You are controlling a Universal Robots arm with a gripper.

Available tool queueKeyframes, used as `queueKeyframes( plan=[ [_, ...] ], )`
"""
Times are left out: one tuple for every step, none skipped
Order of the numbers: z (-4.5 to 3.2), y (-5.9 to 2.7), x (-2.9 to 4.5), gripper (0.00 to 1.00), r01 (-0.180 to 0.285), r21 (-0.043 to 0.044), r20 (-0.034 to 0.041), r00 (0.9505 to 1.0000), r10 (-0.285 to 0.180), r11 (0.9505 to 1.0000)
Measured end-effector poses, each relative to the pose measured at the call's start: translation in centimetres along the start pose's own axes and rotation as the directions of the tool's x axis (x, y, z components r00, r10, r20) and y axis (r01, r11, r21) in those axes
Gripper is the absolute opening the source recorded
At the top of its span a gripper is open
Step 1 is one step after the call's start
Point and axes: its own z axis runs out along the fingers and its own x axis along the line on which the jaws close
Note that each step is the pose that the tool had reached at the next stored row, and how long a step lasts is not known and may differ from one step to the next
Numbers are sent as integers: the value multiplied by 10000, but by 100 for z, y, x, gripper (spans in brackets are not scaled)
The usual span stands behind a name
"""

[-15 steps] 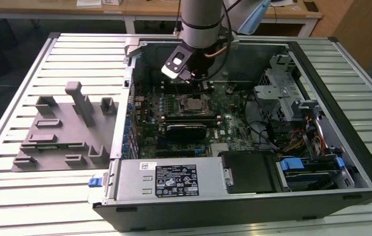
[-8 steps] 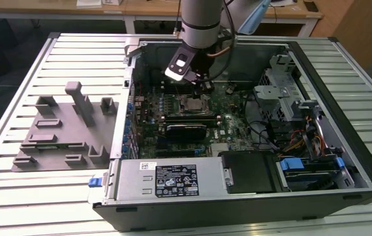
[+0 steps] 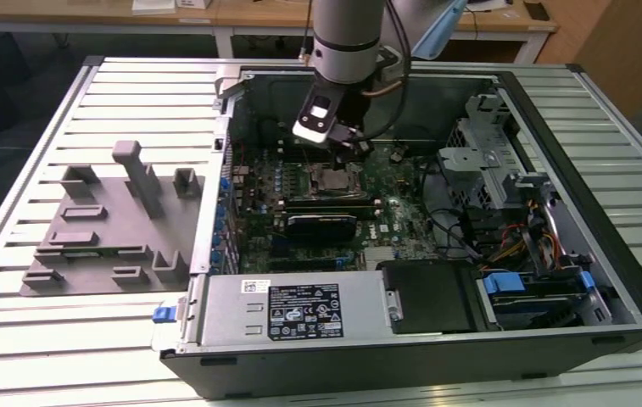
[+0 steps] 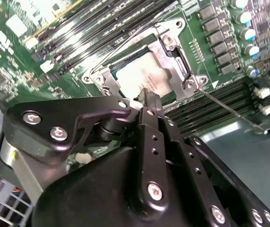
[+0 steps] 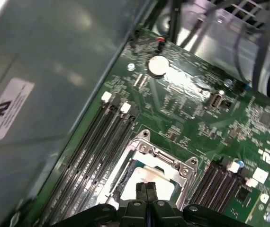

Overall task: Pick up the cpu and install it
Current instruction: 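Close the cpu cover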

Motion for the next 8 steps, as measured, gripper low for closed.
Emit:
queueKeyframes(
  plan=[
    [0, 0, 0, 11, 186, 1, -8, 9998, -186, 9998],
    [0, 0, 0, 11, 364, 1, -16, 9993, -364, 9993],
    [0, 0, 0, 11, 546, 2, -23, 9985, -546, 9985],
    [0, 0, 0, 11, 724, 3, -31, 9974, -723, 9974],
    [0, 0, 0, 11, 903, 3, -38, 9959, -903, 9959],
    [1, 0, 0, 11, 1082, 4, -44, 9941, -1082, 9941],
    [1, 0, 0, 11, 1271, 5, -50, 9919, -1271, 9919],
    [1, 0, 0, 11, 1450, 8, -53, 9894, -1450, 9894]
  ],
)
